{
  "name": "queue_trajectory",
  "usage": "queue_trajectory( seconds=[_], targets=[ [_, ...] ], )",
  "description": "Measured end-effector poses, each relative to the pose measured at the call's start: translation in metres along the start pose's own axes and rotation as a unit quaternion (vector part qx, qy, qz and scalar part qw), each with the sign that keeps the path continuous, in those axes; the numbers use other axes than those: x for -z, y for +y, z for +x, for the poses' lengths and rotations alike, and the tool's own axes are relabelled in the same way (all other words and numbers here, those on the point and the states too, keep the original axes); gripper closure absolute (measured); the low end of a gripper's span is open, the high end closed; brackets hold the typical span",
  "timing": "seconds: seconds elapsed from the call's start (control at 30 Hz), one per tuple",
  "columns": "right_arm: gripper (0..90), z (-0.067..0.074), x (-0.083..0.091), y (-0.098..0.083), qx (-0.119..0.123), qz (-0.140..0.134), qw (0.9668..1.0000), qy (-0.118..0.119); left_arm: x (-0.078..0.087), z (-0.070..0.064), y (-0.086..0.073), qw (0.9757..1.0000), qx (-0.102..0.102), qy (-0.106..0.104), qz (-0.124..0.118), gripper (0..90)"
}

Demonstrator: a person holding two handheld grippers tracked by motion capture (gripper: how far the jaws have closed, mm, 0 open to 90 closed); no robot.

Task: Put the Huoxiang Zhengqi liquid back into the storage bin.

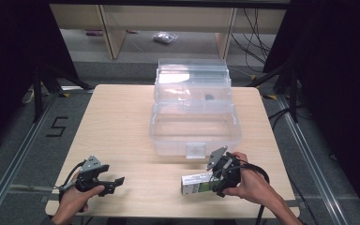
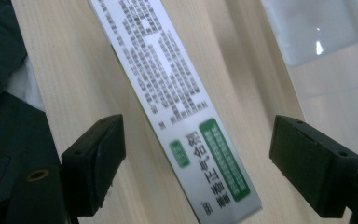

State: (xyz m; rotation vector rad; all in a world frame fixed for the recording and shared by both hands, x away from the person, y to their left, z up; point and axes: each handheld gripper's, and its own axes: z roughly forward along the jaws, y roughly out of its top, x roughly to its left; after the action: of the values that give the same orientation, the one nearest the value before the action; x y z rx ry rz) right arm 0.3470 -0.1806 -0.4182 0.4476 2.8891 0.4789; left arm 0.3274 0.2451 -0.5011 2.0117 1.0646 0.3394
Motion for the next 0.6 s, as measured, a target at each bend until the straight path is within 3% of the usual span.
queue_trajectory(
  seconds=[0.1, 0.2, 0.23, 0.33, 0.37, 0.4, 0.5, 0.57, 0.6],
  targets=[
    [19.9, 0.002, -0.004, 0.006, 0.003, 0.016, 0.9998, 0.01, 0.0, 0.0, 0.0, 1.0, 0.001, -0.001, -0.001, 16.0],
    [20.7, 0.002, -0.009, 0.011, 0.025, 0.024, 0.9993, 0.018, 0.0, 0.0, 0.0, 1.0, 0.001, 0.0, 0.0, 16.0],
    [21.1, 0.004, -0.009, 0.012, 0.006, 0.034, 0.9993, 0.013, 0.0, 0.0, 0.0, 1.0, 0.002, -0.001, 0.0, 16.0],
    [22.4, 0.003, -0.014, 0.018, 0.033, 0.029, 0.9988, 0.021, 0.0, 0.0, 0.0, 1.0, 0.0, 0.001, 0.0, 16.0],
    [23.2, 0.003, -0.015, 0.019, 0.031, 0.034, 0.9988, 0.016, 0.0, 0.0, 0.0, 1.0, 0.001, 0.0, -0.003, 16.0],
    [23.9, 0.002, -0.017, 0.02, 0.046, 0.038, 0.9982, 0.013, 0.0, 0.0, 0.0, 1.0, 0.0, -0.001, -0.001, 16.0],
    [26.2, 0.004, -0.02, 0.022, 0.025, 0.057, 0.998, 0.015, 0.0, 0.0, 0.0, 1.0, 0.001, 0.001, -0.003, 16.0],
    [28.4, 0.004, -0.022, 0.023, 0.033, 0.06, 0.9974, 0.022, 0.0, 0.0, 0.0, 1.0, 0.001, -0.001, 0.0, 16.0],
    [28.8, 0.002, -0.023, 0.024, 0.053, 0.056, 0.9966, 0.028, 0.0, 0.0, 0.0, 1.0, 0.002, -0.001, 0.0, 16.0]
  ],
)
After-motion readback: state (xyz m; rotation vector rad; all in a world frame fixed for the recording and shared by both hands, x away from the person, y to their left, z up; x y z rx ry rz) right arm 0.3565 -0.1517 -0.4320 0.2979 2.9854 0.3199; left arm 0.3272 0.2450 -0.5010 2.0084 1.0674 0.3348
